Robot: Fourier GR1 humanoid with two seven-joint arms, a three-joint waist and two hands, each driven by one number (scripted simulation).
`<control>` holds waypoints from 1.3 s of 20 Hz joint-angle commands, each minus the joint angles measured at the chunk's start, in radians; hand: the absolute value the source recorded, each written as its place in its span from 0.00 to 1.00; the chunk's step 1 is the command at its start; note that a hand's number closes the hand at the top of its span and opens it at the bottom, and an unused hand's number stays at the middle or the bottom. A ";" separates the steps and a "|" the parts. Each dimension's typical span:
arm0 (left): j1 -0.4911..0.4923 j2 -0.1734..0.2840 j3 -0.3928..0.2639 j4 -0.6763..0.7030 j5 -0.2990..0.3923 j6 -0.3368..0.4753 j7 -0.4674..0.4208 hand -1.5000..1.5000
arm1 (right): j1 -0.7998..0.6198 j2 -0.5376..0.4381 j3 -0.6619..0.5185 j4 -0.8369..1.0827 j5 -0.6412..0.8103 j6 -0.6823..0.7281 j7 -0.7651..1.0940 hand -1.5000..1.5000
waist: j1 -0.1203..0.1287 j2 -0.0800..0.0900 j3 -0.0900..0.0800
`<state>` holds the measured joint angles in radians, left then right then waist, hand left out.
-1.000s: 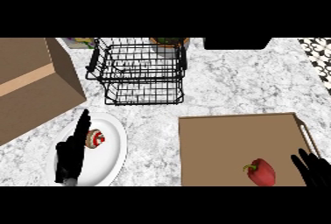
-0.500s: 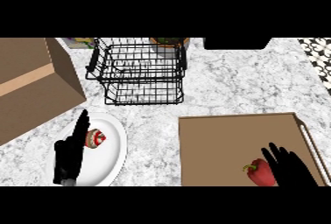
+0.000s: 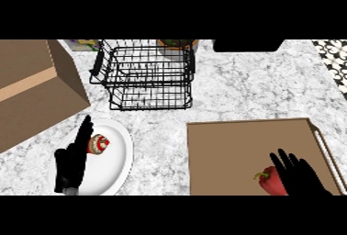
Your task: Pick the bell pepper from the tray and place it in the tiered basket
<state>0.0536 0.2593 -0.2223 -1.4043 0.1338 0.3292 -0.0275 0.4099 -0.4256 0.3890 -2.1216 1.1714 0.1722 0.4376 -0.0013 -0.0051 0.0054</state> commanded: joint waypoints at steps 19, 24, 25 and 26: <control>0.059 -0.075 0.023 -0.029 -0.090 -0.042 0.054 0.50 | -0.067 0.094 -0.072 0.191 -0.006 0.057 -0.054 0.00 | -0.001 0.004 -0.005; 0.026 -0.107 0.050 0.039 -0.110 -0.033 0.012 0.50 | -0.207 0.134 -0.110 0.375 -0.005 0.046 -0.086 1.00 | 0.003 0.006 -0.005; 0.009 -0.078 0.079 0.056 -0.089 -0.080 0.022 0.50 | -0.107 0.111 -0.112 0.275 -0.009 0.021 -0.099 1.00 | -0.002 0.005 -0.006; 0.106 -0.070 0.039 -0.090 -0.109 -0.066 0.047 0.50 | -0.137 0.103 -0.120 0.369 0.003 -0.025 -0.147 1.00 | 0.003 0.004 -0.005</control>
<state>0.0868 0.1945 -0.1629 -1.4418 0.0359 0.2794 0.0055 0.2802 -0.3219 0.2836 -1.8366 1.1589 0.2135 0.3475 -0.0004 -0.0059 0.0022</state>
